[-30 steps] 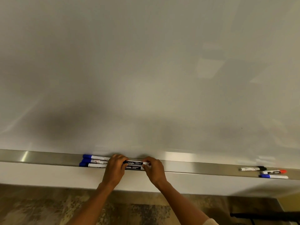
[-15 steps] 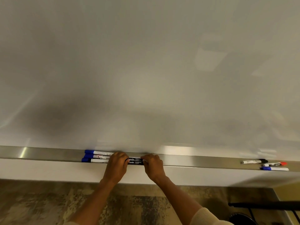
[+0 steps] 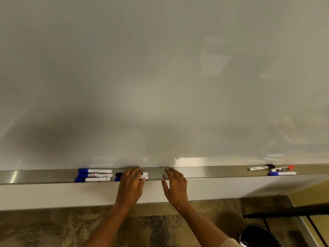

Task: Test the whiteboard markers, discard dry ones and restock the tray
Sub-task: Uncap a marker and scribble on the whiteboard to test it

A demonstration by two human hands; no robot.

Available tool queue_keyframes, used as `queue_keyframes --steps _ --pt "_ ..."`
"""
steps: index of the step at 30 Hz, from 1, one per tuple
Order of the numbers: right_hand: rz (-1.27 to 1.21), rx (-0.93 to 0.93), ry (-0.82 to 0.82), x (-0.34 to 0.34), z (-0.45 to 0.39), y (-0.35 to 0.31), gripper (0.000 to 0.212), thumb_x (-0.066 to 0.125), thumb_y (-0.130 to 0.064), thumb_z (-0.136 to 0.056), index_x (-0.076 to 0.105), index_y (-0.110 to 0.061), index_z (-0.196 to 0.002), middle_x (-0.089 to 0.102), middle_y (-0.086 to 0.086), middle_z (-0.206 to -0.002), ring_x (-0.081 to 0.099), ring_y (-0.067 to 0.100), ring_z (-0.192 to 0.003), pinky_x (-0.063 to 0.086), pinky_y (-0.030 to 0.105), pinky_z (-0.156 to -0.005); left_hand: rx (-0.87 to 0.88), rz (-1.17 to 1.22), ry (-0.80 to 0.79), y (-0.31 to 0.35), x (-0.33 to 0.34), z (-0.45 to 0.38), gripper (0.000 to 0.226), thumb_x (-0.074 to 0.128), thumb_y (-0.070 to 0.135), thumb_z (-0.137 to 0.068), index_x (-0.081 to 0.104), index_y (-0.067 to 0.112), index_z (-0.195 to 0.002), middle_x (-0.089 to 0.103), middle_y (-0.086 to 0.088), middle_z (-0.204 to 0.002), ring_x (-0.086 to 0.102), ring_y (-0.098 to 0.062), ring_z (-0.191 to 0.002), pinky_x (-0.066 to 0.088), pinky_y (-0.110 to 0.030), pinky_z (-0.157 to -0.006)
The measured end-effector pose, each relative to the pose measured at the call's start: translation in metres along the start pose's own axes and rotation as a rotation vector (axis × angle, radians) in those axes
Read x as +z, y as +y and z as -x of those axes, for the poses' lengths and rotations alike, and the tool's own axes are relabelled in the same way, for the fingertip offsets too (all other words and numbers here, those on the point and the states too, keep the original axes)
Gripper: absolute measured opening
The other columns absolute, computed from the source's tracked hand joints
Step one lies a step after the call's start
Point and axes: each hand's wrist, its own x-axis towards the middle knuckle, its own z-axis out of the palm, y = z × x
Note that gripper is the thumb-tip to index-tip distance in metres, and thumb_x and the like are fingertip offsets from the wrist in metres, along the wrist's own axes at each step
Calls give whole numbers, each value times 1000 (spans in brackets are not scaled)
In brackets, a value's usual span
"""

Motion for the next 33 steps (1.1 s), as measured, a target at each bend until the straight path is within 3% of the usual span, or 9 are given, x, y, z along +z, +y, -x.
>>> queue_keyframes --steps 5,7,10,14,16,21,27,33 --pt "94 109 14 -28 18 47 55 33 -57 -98 43 -29 -145 50 3 -148 51 27 -133 40 47 -107 88 3 -103 49 19 2 69 14 54 -101 66 13 -121 62 -8 -129 57 -28 -121 49 -41 -99" --pt "149 148 26 -42 24 65 61 21 -63 -99 39 -30 -147 49 6 -150 52 31 -134 40 53 -106 125 5 -152 70 29 -1 68 16 57 -100 62 15 -127 58 -8 -136 52 -28 -127 48 -45 -103" --pt "229 210 13 -61 30 92 68 17 -68 -98 32 -30 -153 35 8 -159 36 33 -143 27 59 -109 189 0 -226 104 45 -5 66 20 61 -97 51 20 -138 46 -7 -149 41 -28 -138 40 -50 -108" --pt "285 268 -12 -84 39 127 74 19 -72 -96 23 -32 -157 19 7 -165 21 35 -149 13 66 -117 296 -29 -286 149 72 -12 68 23 68 -94 27 30 -151 22 -4 -161 15 -25 -149 12 -47 -121" --pt "294 294 -5 -96 45 145 75 19 -74 -95 20 -32 -157 16 7 -166 19 36 -150 10 63 -116 336 -54 -319 172 84 -18 73 23 71 -93 15 33 -155 14 -3 -163 2 -22 -150 2 -44 -117" --pt "285 370 0 -124 56 186 76 19 -76 -94 14 -36 -158 5 4 -168 8 36 -152 1 65 -115 405 -102 -396 221 107 -29 80 22 76 -90 9 32 -155 5 -3 -164 0 -26 -151 0 -46 -116" --pt "242 457 51 -153 67 240 79 8 -81 -90 4 -41 -157 -8 -1 -167 -9 33 -152 -13 59 -115 492 -124 -474 279 132 -39 83 25 77 -89 11 30 -155 10 -6 -164 2 -28 -150 3 -47 -115" --pt "213 495 38 -181 68 290 93 -14 -86 -76 -1 -42 -157 -14 -3 -165 -14 32 -152 -24 58 -114 523 -138 -537 328 154 -47 82 24 76 -90 12 29 -155 13 -7 -163 1 -28 -150 4 -47 -114"
